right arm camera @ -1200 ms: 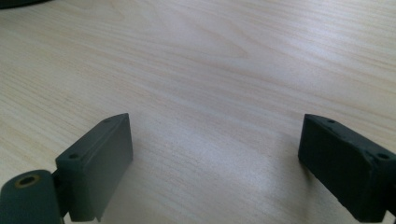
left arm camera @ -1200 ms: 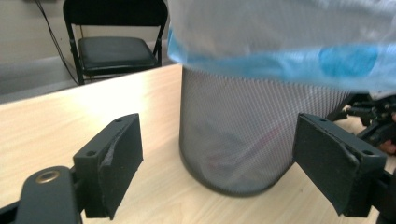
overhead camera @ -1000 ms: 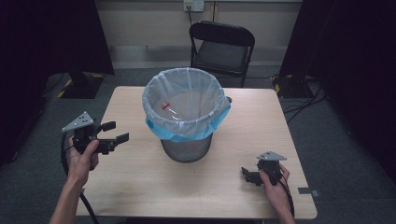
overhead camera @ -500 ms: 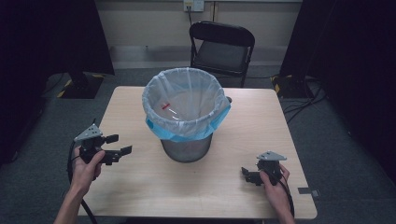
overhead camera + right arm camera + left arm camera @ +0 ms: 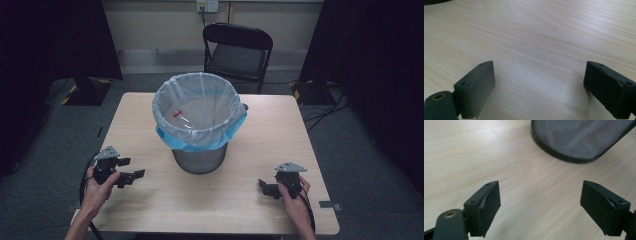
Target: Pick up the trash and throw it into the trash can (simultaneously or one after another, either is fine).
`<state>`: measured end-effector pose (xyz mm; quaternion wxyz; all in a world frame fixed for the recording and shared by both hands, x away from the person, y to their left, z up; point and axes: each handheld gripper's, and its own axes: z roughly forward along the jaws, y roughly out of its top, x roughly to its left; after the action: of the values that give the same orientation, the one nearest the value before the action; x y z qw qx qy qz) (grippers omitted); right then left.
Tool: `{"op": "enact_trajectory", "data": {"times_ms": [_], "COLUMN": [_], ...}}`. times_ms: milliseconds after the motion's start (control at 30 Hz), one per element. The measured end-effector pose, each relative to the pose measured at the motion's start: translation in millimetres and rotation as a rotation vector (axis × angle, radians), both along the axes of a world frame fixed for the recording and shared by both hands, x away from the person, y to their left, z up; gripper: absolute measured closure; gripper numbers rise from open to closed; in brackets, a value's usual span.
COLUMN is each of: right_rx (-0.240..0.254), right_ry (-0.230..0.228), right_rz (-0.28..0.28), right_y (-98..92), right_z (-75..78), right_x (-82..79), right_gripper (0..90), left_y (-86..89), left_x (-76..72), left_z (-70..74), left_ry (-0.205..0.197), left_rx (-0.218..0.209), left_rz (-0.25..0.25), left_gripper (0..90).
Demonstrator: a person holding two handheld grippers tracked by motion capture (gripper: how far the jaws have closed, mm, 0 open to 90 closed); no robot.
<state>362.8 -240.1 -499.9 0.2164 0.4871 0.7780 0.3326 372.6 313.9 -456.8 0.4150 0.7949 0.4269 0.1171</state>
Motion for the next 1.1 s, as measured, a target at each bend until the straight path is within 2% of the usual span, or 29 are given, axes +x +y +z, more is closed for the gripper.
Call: {"op": "enact_trajectory", "data": {"times_ms": [267, 400, 567, 633, 700, 867, 933, 1100], "right_rx": [0.0, -0.001, -0.001, -0.001, -0.001, -0.001, -0.001, -0.001], "right_ry": [-0.001, -0.004, -0.004, -0.004, -0.005, -0.004, -0.004, -0.003], "right_rz": [0.0, 0.002, 0.001, 0.0, -0.001, -0.003, -0.002, -0.002], "right_y": [0.0, -0.1, 0.0, 0.0, 0.1, 0.2, 0.1, 0.0], "right_z": [-0.1, -0.2, -0.2, -0.1, -0.2, -0.1, -0.2, -0.1], "right_x": [0.0, 0.1, 0.0, -0.1, -0.1, -0.2, -0.2, -0.1], "right_gripper": [9.2, 9.2, 9.3, 9.3, 9.3, 9.3, 9.3, 9.3], "left_y": [1.9, 2.7, -1.4, -5.0, -8.4, -14.4, -13.9, -14.9], "left_x": [-6.8, -8.5, -10.8, -12.2, -13.4, -17.7, -18.4, -18.1], "left_z": [-23.7, -32.6, -36.5, -38.1, -39.4, -43.4, -44.6, -44.6], "left_ry": [0.065, 0.082, 0.037, 0.009, 0.005, -0.039, -0.046, -0.045], "left_rx": [0.064, 0.09, 0.107, 0.138, 0.136, 0.182, 0.17, 0.175], "left_rz": [0.0, 0.009, 0.035, 0.041, 0.054, 0.053, 0.052, 0.06], "left_gripper": [16.3, 16.3, 15.4, 14.9, 13.1, 8.5, 8.1, 7.5]}}
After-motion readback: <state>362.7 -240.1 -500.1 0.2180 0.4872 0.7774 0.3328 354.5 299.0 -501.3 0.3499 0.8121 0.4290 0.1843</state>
